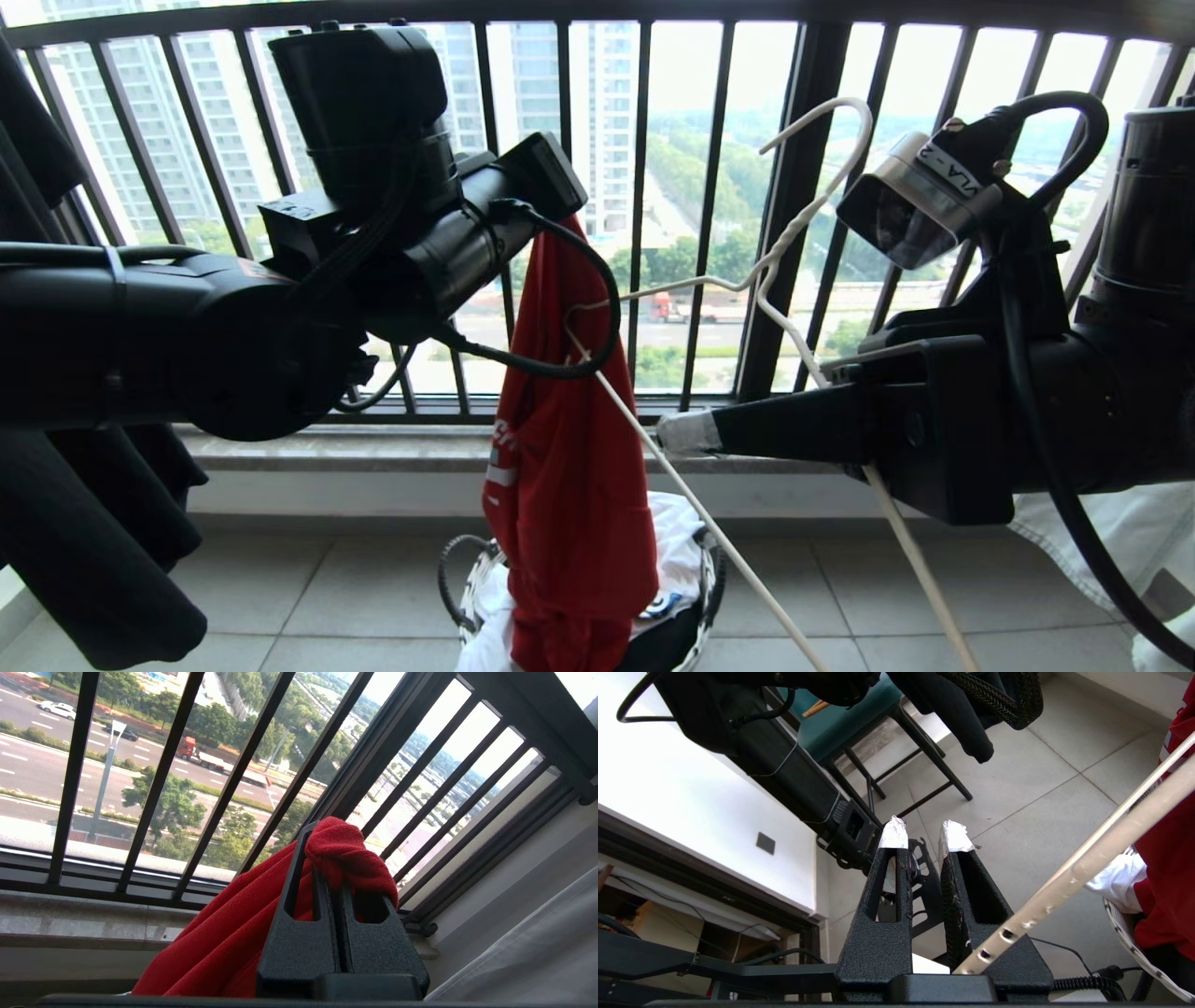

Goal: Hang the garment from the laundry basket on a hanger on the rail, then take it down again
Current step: Hang the clothes on the clothes rack

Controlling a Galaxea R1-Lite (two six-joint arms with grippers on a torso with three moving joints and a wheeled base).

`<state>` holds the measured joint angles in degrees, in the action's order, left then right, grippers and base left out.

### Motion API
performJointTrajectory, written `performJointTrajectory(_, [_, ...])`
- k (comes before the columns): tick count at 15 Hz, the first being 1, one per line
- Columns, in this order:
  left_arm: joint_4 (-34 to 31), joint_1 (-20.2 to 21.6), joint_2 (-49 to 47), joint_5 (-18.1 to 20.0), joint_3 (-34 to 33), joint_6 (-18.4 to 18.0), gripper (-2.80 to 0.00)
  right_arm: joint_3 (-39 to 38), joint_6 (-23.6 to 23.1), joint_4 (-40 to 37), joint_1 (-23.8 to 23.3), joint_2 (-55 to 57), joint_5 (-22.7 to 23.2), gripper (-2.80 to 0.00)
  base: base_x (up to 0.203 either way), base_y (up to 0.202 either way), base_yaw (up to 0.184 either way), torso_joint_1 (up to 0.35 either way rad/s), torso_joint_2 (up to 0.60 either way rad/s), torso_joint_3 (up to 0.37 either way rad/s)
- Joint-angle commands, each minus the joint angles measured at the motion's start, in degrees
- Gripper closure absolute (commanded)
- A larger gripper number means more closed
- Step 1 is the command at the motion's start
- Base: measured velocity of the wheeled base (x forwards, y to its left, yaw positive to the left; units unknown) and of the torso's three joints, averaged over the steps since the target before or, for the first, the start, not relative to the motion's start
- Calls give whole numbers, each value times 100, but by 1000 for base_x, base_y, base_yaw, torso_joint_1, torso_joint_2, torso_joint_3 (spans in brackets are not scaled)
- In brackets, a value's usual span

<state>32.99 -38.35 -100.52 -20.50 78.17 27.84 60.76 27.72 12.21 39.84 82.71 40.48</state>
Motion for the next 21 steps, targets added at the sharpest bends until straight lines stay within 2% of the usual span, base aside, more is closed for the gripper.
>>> performJointTrajectory(1, [-3,7,-17,-15,-128,-430,0,122,6,-104,-154,-2,21,0,0,0,0,0,0,0])
performJointTrajectory(3, [-41,48,-1,-1,-209,-823,0,345,-9,-493,-165,42,21,0,0,0,0,0,0,0])
performJointTrajectory(5, [-379,58,76,23,-197,-906,0,580,-225,-1003,-169,171,21,0,0,0,0,0,0,0])
performJointTrajectory(6, [-696,14,178,47,-191,-905,0,652,-571,-1215,-169,261,21,0,0,0,0,0,0,0])
performJointTrajectory(8, [-1075,-24,213,534,-170,-904,0,755,-759,-1372,-304,583,21,0,0,0,0,0,0,0])
performJointTrajectory(11, [-1908,97,319,1377,-10,-966,0,1058,-1345,-1702,-653,873,29,0,0,0,0,0,0,0])
performJointTrajectory(13, [-2219,262,309,1620,58,-1035,0,1339,-2027,-2396,-668,1021,30,0,0,0,0,0,0,0])
performJointTrajectory(16, [-2254,518,254,1686,110,-1461,0,1477,-3264,-3216,-671,1182,30,0,0,0,0,0,0,0])
performJointTrajectory(18, [-2271,538,248,1825,101,-1484,0,1817,-3733,-3735,-680,1336,30,0,0,0,0,0,0,0])
performJointTrajectory(21, [-2619,406,237,1857,81,-1518,0,1882,-4294,-3911,-789,1411,30,0,0,0,0,0,0,0])
